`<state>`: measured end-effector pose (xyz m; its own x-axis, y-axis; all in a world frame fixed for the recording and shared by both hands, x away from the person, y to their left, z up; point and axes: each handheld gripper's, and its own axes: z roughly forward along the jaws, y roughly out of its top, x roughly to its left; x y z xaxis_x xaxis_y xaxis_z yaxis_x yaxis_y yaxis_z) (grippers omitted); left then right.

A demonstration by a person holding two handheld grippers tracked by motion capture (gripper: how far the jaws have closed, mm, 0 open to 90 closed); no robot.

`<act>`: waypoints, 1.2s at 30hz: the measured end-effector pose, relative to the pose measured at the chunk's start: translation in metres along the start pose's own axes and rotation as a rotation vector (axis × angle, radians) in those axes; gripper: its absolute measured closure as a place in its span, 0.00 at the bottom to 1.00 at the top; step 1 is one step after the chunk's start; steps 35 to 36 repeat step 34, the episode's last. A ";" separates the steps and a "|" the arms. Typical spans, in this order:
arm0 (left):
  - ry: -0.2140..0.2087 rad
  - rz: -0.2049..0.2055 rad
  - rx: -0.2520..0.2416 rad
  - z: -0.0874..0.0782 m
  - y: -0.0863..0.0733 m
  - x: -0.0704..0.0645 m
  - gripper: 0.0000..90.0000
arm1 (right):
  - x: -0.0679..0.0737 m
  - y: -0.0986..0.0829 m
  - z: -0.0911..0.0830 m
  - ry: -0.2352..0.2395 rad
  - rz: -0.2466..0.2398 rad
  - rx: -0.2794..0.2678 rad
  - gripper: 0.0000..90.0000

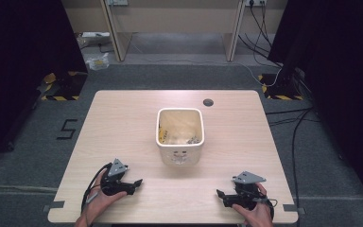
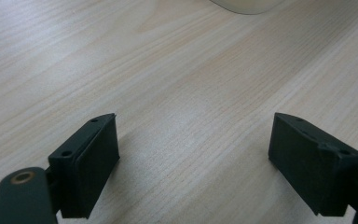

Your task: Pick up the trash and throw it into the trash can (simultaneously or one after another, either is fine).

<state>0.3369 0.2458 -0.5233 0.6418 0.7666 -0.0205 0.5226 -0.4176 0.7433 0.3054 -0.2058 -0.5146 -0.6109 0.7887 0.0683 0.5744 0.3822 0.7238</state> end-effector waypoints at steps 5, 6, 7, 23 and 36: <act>0.001 0.001 -0.003 0.000 0.000 0.000 0.17 | 0.002 -0.004 -0.001 -0.016 -0.024 -0.009 0.17; 0.001 0.001 -0.003 0.000 0.000 0.000 0.17 | 0.003 -0.004 -0.001 -0.025 -0.033 -0.004 0.17; 0.001 0.001 -0.003 0.000 0.000 0.000 0.17 | 0.004 -0.004 -0.001 -0.037 -0.049 0.001 0.17; 0.001 0.000 -0.004 0.000 -0.001 0.000 0.17 | 0.006 -0.004 0.000 -0.048 -0.065 0.009 0.16; 0.001 0.000 -0.004 0.000 -0.001 0.000 0.17 | 0.006 -0.004 0.000 -0.047 -0.066 0.009 0.15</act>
